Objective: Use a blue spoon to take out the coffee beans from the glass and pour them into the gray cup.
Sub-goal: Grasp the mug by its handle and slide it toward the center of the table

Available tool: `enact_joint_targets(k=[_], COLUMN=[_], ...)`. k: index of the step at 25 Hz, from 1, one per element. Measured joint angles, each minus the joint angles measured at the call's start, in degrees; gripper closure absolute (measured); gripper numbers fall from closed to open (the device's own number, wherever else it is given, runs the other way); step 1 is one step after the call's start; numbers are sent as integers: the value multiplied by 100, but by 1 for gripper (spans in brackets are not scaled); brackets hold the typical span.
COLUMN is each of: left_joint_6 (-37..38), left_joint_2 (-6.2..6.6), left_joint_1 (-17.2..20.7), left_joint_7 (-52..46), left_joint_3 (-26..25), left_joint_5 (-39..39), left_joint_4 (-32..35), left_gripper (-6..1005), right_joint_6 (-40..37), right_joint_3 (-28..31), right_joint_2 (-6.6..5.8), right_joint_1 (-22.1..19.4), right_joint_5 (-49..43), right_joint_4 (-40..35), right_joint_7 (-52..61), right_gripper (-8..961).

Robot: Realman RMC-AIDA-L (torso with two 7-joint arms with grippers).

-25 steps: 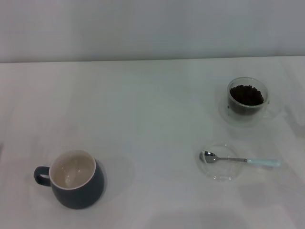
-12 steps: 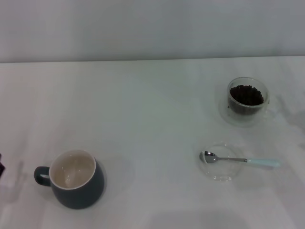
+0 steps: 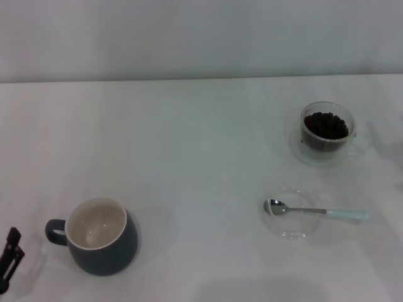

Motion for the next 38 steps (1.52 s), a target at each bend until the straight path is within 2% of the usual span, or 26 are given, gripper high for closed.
enact_joint_targets(k=[6,13,38], left_joint_6=[-65,-373,-1119], left_joint_2=[0,-7,-15], left_joint_1=[46,-30,-525], left_joint_7=[503,660,660], left_joint_3=[0,1,-51], left_joint_5=[535,717,668], left_joint_4=[-24,-22,-4], left_gripper=[126,126,127], right_joint_6=[138,223,221], right_joint_3=[0,0,-42], right_joint_2=[0,0,0], right_joint_1=[115,143,101], right_joint_5=[18,19,12], right_joint_4=[-68,-90,-87], right_joint_7=[0,0,-14], right_gripper=[85,84,84])
